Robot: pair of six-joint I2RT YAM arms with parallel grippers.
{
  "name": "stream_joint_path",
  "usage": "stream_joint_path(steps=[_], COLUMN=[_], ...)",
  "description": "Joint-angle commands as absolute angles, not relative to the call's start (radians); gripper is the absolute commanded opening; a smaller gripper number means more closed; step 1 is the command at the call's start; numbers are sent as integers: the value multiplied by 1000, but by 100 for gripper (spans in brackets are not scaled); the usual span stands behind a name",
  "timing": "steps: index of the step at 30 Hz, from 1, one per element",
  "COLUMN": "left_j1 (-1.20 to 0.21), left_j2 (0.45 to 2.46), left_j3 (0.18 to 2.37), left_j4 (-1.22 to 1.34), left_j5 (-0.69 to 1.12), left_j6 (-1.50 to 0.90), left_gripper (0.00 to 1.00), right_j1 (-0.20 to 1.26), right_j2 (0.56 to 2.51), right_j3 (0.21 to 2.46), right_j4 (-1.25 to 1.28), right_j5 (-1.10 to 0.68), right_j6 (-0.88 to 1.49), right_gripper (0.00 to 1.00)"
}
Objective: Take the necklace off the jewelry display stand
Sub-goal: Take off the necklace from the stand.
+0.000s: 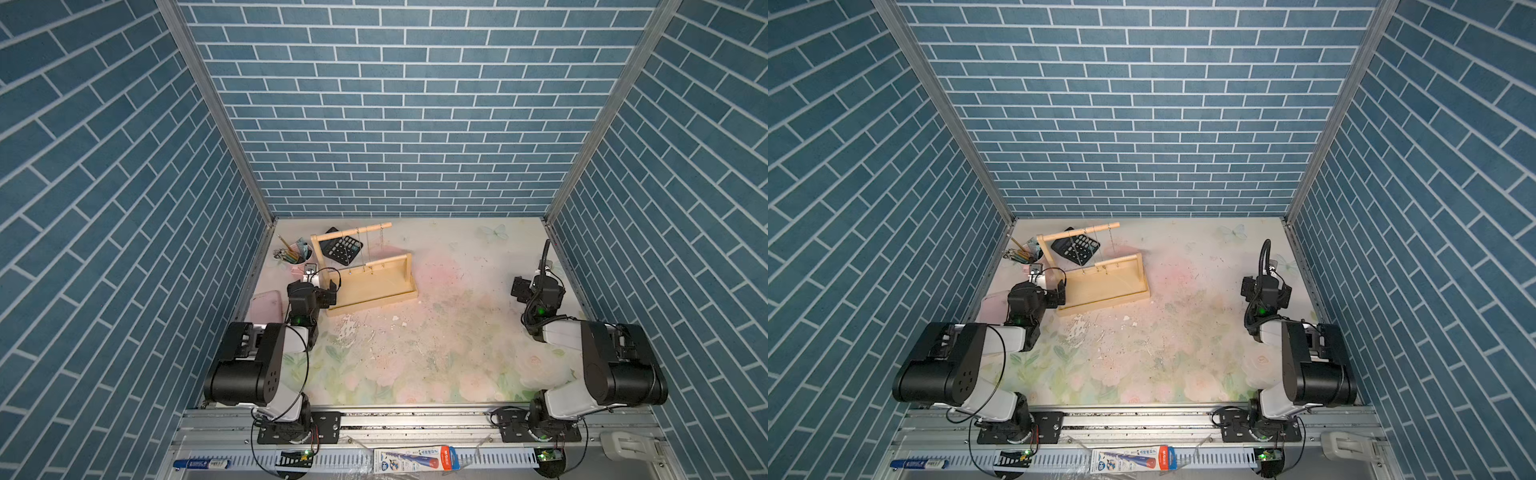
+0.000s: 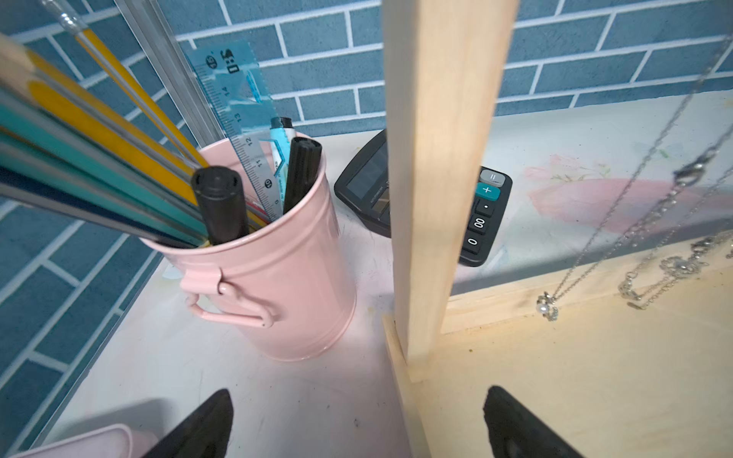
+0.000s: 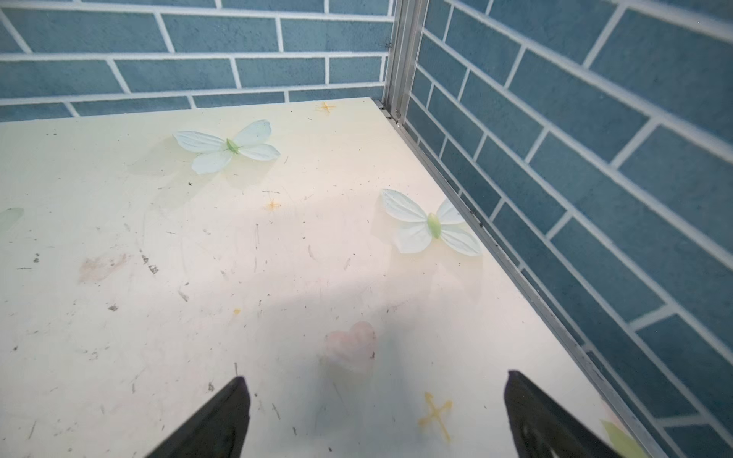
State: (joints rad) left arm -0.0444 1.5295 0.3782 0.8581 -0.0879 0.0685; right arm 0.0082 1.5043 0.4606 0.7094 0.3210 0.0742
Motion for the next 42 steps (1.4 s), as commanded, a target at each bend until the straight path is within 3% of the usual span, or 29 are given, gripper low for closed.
stream_joint_path(steps=[1, 33, 36, 40, 42], left_j1=[-43, -28, -16, -101, -101], left_j2=[1528, 1529, 1528, 1466, 1373], left_j3=[388, 392, 388, 321, 336], left_j4=[861, 857, 861, 950, 841], left_j5=[-85, -60, -41, -256, -307], left_j6=[78, 70, 66, 93, 64], left_gripper=[99, 99, 99, 99, 99], right_j1=[10, 8, 8, 7, 8], right_j2=[1506, 1503, 1471, 1371, 1323], right_j3=[469, 467, 520, 550, 564], right_j4=[704, 705, 560, 421, 361], right_j5=[317, 315, 428, 427, 396], right_j6=[88, 86, 140, 166, 207], right_gripper=[99, 99, 99, 99, 99])
